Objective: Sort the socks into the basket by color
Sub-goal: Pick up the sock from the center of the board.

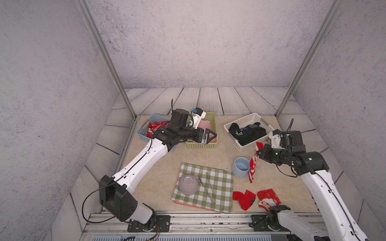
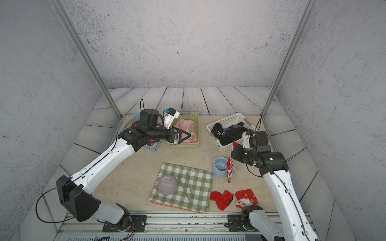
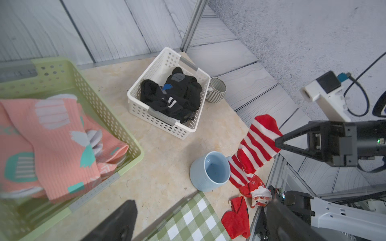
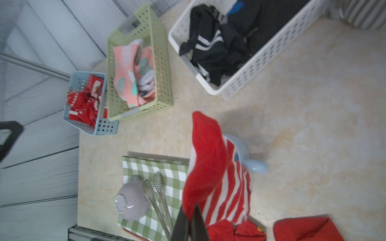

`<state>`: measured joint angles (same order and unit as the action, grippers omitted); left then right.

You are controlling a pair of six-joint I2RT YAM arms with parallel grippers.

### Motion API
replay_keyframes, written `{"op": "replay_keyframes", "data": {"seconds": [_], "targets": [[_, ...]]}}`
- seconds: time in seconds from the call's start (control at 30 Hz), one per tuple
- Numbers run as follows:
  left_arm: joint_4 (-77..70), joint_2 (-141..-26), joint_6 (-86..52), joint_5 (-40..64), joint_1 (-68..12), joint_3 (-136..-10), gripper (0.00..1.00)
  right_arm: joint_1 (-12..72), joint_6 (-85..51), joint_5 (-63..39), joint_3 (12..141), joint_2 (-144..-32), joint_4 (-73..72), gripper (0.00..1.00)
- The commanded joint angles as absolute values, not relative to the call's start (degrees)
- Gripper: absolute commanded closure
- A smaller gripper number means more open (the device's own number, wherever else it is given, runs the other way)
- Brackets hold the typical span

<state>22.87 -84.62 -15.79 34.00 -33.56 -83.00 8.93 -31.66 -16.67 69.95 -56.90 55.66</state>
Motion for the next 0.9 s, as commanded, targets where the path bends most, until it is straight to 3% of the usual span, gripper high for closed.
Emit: {"op": "replay_keyframes", "data": {"seconds": [0.0, 0.43, 0.87], "targets": [[18.4, -83.6, -12.6, 37.0, -35.0, -83.0, 0.00, 9.0, -30.4, -20.6, 74.9, -59.4, 53.8, 1.00], [3.1, -84.4, -5.0, 35.5, -41.9, -78.1, 0.00, 9.4, -35.5, -28.9, 87.2, -69.1, 42.0, 1.00], [-8.1, -93.3, 1.1, 20.7, -49.4, -81.7, 0.00, 14.1, -37.9, -32.4, 93.8, -73.4, 38.7, 1.00]]}}
